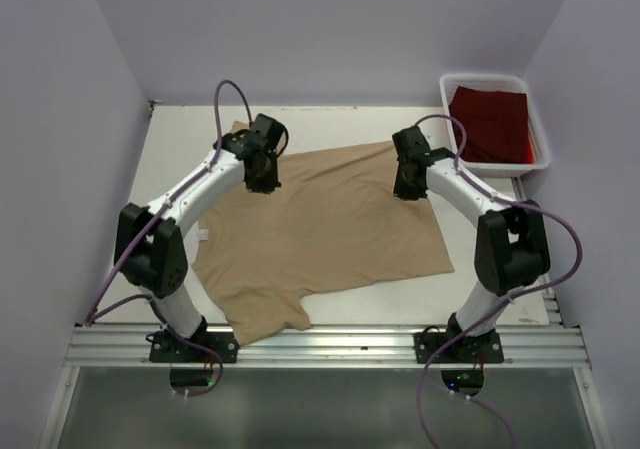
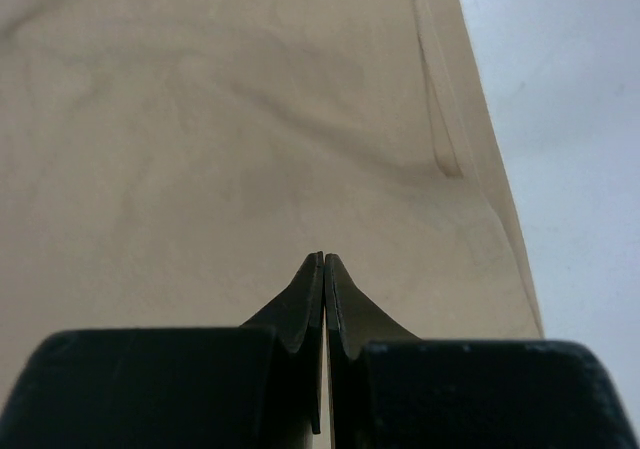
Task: Fold and stack the t-shirts
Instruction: Flatten the tshirt out
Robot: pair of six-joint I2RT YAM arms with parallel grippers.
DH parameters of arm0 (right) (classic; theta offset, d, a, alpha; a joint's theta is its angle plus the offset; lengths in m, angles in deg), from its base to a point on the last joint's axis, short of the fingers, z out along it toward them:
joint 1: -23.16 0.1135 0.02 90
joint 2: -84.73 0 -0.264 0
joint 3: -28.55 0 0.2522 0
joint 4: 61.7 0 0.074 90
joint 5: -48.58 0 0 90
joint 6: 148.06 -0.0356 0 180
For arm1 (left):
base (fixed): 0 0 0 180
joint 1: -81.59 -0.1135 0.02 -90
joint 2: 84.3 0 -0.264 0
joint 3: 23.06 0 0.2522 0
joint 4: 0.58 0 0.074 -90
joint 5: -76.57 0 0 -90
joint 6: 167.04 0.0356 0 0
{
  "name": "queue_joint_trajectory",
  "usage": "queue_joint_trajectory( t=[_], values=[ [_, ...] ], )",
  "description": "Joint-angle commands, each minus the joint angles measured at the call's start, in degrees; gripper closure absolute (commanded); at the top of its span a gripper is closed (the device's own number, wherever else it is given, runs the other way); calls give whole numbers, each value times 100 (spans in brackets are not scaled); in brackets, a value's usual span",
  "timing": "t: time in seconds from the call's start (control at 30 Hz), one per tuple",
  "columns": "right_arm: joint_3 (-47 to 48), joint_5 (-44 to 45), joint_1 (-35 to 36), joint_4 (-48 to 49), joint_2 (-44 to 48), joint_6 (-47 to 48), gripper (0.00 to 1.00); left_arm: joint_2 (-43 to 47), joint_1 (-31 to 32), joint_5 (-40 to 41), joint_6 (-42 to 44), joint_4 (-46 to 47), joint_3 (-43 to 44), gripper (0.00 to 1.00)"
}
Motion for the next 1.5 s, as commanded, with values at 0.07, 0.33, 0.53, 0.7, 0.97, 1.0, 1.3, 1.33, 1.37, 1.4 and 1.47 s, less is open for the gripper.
queue_joint_trajectory(
  t=[0.07, 0.33, 0.53, 0.7, 0.97, 1.0, 1.3, 1.33, 1.37, 1.4, 1.47],
  values=[
    [1445, -212, -140, 34, -1015, 219, 100, -1349, -896, 400, 659, 157, 692, 100],
    [3887, -406, -413, -809, -2861, 307, 100, -2528, -1627, 51, 756, 482, 1440, 100],
    [4233, -748, -667, -881, -3644, 70, 100, -2695, -1899, -107, 852, 657, 1343, 100],
    [4365, -793, -686, -863, -3969, 8, 100, -2862, -1996, -248, 949, 860, 1202, 100],
    [5111, -740, -747, -1091, -4488, 8, 100, -3696, -2198, -608, 1081, 983, 1781, 100],
    [5443, -731, -756, -1152, -4602, -1, 100, -3810, -2224, -661, 1098, 966, 1896, 100],
    [6958, -758, -931, -1294, -5587, -133, 100, -5392, -2471, -1346, 1300, 562, 4320, 100],
    [6941, -775, -949, -1050, -5587, -142, 100, -5568, -2497, -1512, 1327, 579, 4679, 100],
    [6906, -775, -949, -891, -5544, -124, 100, -5621, -2506, -1592, 1344, 614, 4805, 100],
    [6784, -775, -949, -567, -5500, -89, 100, -5605, -2532, -1697, 1362, 762, 4876, 100],
    [6520, -854, -949, -74, -5325, -19, 100, -5447, -2559, -1786, 1380, 1000, 4754, 100]
  ],
)
